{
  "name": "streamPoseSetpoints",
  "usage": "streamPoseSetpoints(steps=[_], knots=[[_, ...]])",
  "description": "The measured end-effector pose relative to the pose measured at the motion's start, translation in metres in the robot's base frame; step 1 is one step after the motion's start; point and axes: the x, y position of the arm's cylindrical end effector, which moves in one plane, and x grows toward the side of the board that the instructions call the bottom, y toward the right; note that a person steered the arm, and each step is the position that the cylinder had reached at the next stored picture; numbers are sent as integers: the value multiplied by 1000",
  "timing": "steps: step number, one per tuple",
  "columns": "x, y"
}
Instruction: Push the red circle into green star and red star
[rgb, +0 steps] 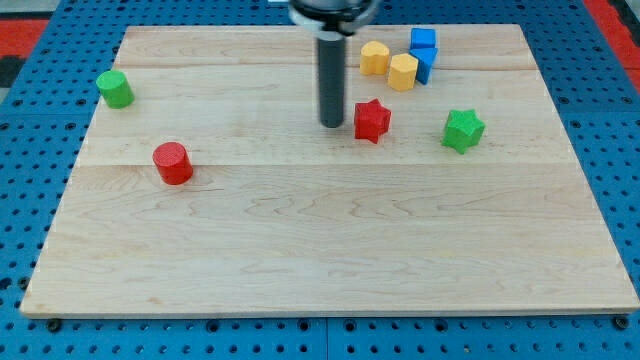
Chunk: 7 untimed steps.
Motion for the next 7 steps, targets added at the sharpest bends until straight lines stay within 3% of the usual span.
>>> streamPoseSetpoints(steps=[1,2,4,5,6,7], knots=[[1,51],[5,48],[10,-196],[50,-282],[72,-261],[66,-145]])
